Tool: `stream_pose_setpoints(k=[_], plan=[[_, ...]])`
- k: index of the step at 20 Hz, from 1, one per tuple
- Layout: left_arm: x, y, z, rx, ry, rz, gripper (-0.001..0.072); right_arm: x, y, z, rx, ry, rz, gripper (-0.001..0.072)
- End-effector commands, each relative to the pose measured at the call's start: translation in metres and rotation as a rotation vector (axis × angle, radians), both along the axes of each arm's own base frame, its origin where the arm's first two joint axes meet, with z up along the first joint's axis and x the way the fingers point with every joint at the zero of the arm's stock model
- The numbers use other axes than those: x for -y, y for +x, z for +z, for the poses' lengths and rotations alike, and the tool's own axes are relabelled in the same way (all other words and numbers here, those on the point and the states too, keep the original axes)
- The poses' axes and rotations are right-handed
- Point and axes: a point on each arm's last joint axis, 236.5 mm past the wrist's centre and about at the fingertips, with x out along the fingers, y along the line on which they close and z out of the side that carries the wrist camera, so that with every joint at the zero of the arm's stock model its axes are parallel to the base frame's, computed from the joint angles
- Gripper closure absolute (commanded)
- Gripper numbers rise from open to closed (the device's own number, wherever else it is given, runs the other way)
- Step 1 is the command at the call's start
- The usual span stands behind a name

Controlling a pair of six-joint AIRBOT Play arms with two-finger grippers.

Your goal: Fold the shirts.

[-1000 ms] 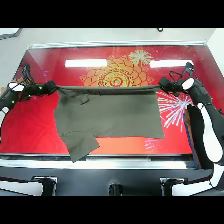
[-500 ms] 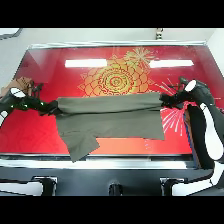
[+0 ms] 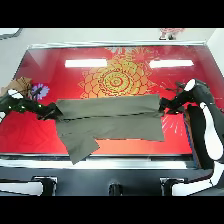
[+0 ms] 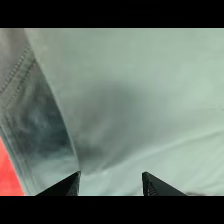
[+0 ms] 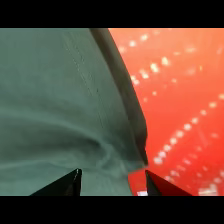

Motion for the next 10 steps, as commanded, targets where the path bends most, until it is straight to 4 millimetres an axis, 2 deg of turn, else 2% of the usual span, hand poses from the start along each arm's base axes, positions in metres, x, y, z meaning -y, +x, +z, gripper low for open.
stream_pose_setpoints(k=[1,3,5,6,8,10], plan=[[-0.020,-0.016,0.029,-0.025,-0.024,0.013,0.0238,0.029,-0.028,0.037,-0.045,-0.006,-0.037,0.0211],[-0.025,-0.043,0.028,-0.045,-0.026,0.024,0.0238,0.042,-0.063,0.041,-0.149,0.053,-0.080,0.0216],[-0.011,-0.087,0.008,-0.103,-0.051,0.023,0.0238,0.040,-0.098,0.029,-0.231,0.081,-0.064,0.0216],[-0.001,-0.110,-0.005,-0.134,-0.062,0.024,0.0238,0.037,-0.109,0.021,-0.241,0.080,-0.061,0.0215],[0.024,-0.149,-0.025,-0.148,-0.116,0.028,0.0238,0.026,-0.121,0.007,-0.235,0.099,-0.076,0.0215],[0.036,-0.170,-0.043,-0.153,-0.126,0.068,0.0238,0.019,-0.126,0.000,-0.237,0.121,-0.082,0.0216]])
